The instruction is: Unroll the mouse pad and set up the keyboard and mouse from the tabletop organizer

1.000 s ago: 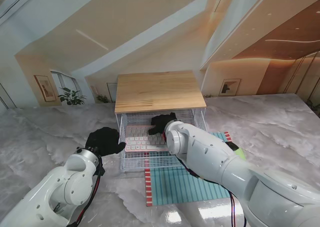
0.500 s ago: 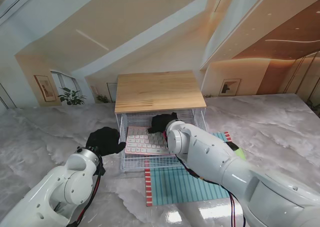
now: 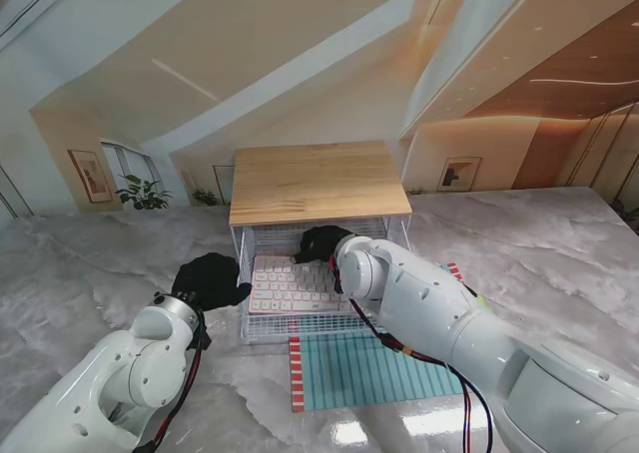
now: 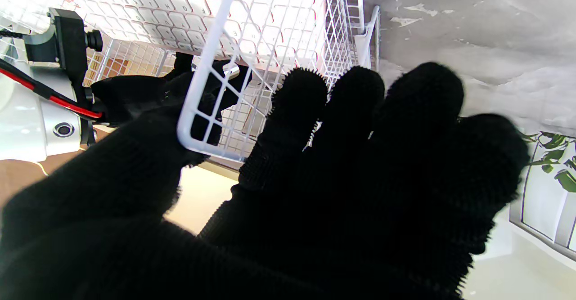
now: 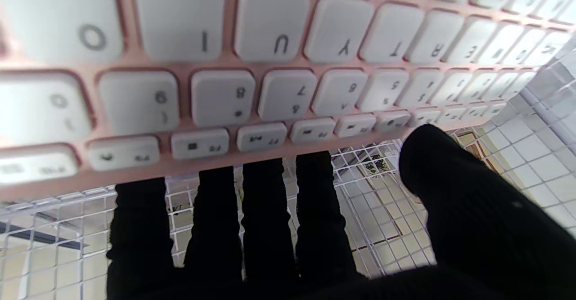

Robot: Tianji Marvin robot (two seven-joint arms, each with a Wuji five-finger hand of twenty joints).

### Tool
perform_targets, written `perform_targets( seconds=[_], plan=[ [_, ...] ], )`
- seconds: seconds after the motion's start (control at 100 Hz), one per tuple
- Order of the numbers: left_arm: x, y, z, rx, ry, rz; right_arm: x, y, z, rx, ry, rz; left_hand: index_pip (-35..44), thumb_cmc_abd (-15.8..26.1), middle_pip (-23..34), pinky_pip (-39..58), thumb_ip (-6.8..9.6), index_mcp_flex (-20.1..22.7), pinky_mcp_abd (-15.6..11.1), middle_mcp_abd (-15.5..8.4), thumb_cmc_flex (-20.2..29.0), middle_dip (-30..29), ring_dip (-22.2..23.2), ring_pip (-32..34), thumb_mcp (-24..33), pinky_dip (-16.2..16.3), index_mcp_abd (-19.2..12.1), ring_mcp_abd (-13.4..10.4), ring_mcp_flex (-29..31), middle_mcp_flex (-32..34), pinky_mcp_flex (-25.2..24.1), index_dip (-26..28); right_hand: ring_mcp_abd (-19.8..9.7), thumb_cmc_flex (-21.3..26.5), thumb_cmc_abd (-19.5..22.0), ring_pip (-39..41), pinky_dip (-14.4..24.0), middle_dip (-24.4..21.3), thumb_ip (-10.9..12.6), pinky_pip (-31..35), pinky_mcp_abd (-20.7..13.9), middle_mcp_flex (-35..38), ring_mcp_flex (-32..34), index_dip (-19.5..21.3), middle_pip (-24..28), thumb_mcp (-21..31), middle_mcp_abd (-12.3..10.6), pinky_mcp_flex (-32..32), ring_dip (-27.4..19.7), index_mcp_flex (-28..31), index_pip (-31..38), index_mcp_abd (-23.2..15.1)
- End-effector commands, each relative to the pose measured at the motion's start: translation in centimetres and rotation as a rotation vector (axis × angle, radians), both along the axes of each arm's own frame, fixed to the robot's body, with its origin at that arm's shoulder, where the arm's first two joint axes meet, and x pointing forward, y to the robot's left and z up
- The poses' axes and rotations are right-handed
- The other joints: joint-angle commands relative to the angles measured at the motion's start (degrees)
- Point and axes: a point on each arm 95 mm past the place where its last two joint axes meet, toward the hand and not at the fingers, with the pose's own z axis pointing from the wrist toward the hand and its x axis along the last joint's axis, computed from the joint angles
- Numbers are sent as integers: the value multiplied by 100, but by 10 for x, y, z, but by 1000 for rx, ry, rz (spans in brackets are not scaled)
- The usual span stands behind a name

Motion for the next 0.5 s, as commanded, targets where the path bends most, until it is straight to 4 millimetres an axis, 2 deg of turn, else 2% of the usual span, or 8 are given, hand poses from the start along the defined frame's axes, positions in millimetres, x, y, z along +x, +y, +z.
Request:
perform_targets(
  seconds=[0.0, 0.04, 0.06, 0.08, 0.27, 0.49],
  plan=[
    [-2, -5, -3, -5, 21, -15, -11, -1, -13, -1, 66, 32, 74, -167, 86, 283, -143, 33, -47, 223, 297, 54, 62, 153, 190, -60, 32, 339, 303, 242, 197, -53, 528, -63, 43, 1491, 143, 191, 71, 351, 231, -168, 1943, 70, 301, -67, -50, 359, 604, 235, 51, -152],
    [-2, -5, -3, -5, 21, -15, -11, -2, -12, 3, 70, 41, 74, -168, 85, 283, -144, 33, -47, 225, 295, 53, 62, 153, 190, -61, 29, 335, 302, 241, 197, -54, 529, -49, -10, 1544, 153, 203, 75, 513, 232, -246, 2052, 76, 302, -67, -51, 615, 609, 276, 55, -208],
    [-2, -5, -3, -6, 21, -15, -11, -2, -11, 4, 73, 45, 74, -170, 84, 283, -144, 33, -47, 222, 293, 53, 62, 153, 189, -62, 25, 334, 302, 239, 197, -54, 527, -58, -48, 1660, -81, 215, 68, 755, 223, -303, 2117, 120, 286, -28, -55, 786, 562, 300, 9, -262],
    [-2, -5, -3, -7, 21, -15, -12, -3, -10, 6, 76, 49, 75, -171, 82, 284, -145, 33, -47, 226, 292, 52, 62, 153, 188, -62, 24, 334, 302, 237, 197, -54, 522, -51, -59, 1715, -124, 214, 68, 874, 215, -350, 2177, 132, 270, -22, -65, 930, 559, 316, 0, -306],
    [-1, -6, -3, -13, 20, -15, -14, -7, -3, 18, 106, 85, 77, -164, 83, 285, -149, 35, -47, 225, 298, 53, 62, 153, 194, -66, 32, 335, 301, 237, 197, -56, 266, 60, -533, 2229, 30, -22, 79, 1616, -71, -680, 2422, 142, -54, 127, -113, 1859, 728, 216, -130, -514],
    [-1, -6, -3, -18, 19, -16, -16, -8, 1, 15, 129, 93, 79, -172, 85, 286, -152, 36, -48, 225, 307, 53, 63, 154, 196, -69, 29, 333, 303, 239, 195, -58, 164, 132, -678, 2470, 78, -279, 69, 1891, -279, -851, 2300, 145, -252, 220, -89, 2180, 832, 30, -191, -445]
  ],
)
